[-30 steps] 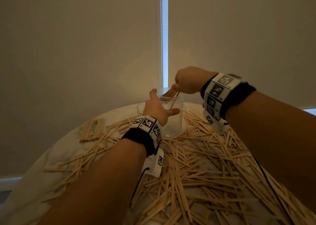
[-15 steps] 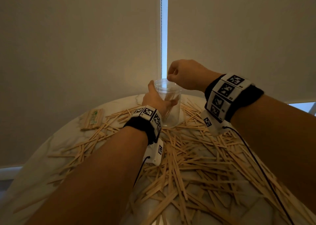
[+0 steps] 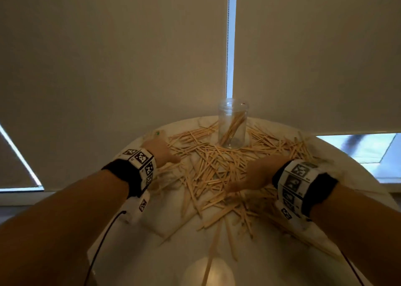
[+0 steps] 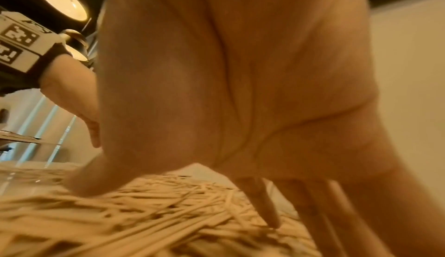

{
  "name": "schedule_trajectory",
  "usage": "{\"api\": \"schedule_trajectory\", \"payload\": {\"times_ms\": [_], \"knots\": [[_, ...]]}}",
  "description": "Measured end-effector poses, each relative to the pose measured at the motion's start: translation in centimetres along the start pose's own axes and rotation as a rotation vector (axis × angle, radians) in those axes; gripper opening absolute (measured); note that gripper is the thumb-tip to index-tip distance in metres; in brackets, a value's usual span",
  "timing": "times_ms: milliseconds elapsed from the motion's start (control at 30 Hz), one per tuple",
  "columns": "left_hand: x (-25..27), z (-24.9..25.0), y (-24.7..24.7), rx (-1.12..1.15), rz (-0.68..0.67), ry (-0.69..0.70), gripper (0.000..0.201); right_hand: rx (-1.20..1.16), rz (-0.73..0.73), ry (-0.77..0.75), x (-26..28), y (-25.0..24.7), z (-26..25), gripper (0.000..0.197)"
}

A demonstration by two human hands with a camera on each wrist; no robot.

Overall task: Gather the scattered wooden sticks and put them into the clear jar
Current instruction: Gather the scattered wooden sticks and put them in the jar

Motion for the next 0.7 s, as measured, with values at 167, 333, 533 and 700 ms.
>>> {"api": "schedule_trajectory", "payload": {"times_ms": [167,333,533,700], "knots": [[5.0,-2.9,3.3,-0.232,-0.182,-0.008,0.081,-0.110,0.092,-0.068,-0.3,1.0,-2.3,0.085],[5.5,-0.4,4.3,-0.204,-0.131,0.163,0.035,-0.240,0.179,-0.063,0.0,0.1,-2.0,0.063],[5.3,0.6,5.4,-0.151,-0.050,0.012,0.089,-0.229,0.270,-0.013,-0.7,1.2,-1.1,0.075],[4.3,1.9,6.3,-0.233,-0.115,-0.025,0.079,-0.186,0.290,-0.019,-0.7,0.9,-1.2,0.032]]}}
Point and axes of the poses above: each hand's wrist, its own x-axis away from the middle knuckle, its own y-axis out of the palm, z = x × y, the point moved 2 cm from there along -x, towards the middle knuckle, and after that the axes turned 6 degrees about -z, right-handed, at the moved point
